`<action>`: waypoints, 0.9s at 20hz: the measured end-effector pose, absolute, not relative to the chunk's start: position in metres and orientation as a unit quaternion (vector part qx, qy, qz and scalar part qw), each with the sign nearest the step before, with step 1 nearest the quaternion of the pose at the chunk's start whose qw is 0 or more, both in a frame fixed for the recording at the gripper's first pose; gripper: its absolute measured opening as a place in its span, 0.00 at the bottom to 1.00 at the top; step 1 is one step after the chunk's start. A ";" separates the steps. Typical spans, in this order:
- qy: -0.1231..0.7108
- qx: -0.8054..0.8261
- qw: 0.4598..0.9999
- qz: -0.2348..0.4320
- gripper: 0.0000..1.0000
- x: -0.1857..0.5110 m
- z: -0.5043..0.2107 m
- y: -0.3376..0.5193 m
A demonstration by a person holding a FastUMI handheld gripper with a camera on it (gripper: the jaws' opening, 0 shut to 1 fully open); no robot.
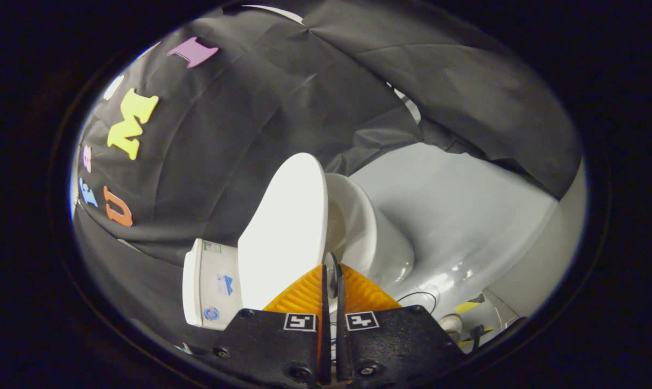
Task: Open the toilet lid.
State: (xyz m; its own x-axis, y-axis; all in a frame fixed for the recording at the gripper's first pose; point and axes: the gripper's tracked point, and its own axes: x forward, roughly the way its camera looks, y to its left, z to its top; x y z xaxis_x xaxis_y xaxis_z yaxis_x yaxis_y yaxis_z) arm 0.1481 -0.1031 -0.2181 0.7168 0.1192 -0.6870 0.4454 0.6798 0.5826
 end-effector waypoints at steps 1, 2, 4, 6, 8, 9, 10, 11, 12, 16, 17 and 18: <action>0.362 0.384 0.844 -0.096 0.07 0.149 -0.213 -0.101; 0.359 0.383 0.846 -0.094 0.07 0.150 -0.208 -0.099; 0.351 0.388 0.848 -0.087 0.07 0.152 -0.195 -0.093; 0.340 0.391 0.852 -0.075 0.07 0.152 -0.180 -0.087; 0.333 0.389 0.857 -0.063 0.07 0.155 -0.166 -0.079; 0.331 0.386 0.859 -0.059 0.07 0.155 -0.159 -0.076; 0.327 0.383 0.862 -0.054 0.07 0.155 -0.152 -0.072; 0.325 0.381 0.864 -0.049 0.07 0.155 -0.146 -0.069; 0.321 0.380 0.867 -0.043 0.07 0.156 -0.138 -0.063; 0.314 0.370 0.874 -0.031 0.07 0.163 -0.117 -0.046; 0.314 0.364 0.876 -0.031 0.07 0.164 -0.113 -0.041; 0.312 0.360 0.879 -0.028 0.07 0.165 -0.109 -0.038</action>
State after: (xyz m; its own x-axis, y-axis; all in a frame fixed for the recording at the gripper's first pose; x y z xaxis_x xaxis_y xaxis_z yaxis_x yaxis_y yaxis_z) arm 0.1646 -0.0378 -0.1087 0.8031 0.1756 -0.5693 0.2746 0.7390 0.6153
